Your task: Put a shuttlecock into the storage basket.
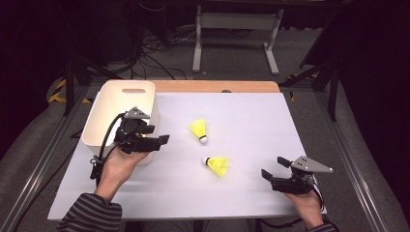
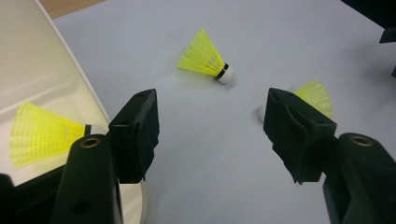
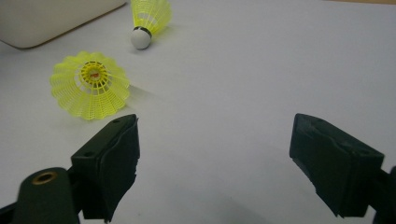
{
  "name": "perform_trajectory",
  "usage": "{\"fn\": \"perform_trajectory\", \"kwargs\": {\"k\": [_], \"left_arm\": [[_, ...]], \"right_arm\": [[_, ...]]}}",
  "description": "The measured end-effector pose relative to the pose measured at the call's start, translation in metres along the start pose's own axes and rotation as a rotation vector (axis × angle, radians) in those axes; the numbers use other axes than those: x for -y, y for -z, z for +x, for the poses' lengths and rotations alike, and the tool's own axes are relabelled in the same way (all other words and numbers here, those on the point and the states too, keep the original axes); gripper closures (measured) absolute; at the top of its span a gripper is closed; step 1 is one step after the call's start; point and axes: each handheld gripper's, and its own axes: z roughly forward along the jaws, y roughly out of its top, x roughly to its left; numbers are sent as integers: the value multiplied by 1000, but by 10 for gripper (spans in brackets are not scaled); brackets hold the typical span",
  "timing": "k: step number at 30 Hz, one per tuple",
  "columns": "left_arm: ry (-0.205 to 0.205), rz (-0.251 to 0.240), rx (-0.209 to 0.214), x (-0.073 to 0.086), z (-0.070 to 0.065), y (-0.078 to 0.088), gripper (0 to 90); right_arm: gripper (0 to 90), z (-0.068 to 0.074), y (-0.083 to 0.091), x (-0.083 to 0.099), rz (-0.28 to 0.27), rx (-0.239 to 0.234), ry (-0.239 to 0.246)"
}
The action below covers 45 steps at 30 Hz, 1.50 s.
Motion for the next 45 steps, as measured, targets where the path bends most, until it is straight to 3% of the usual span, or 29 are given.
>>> {"fn": "perform_trajectory", "kwargs": {"k": [1,7,21,45], "left_arm": [[13,-1,7,1,-2,0,366],[-11,-8,14,4,-7,-2,363],[-5,-6,42,19,-15,-6,354],[1,-5,50,44,-20,-15,345]], "right_arm": [[166,0,0,0,-1,0,0],[166,0,0,0,2,0,-2],[166,0,0,0,2,3,0],[167,1,0,0,1,-5,-6]]}}
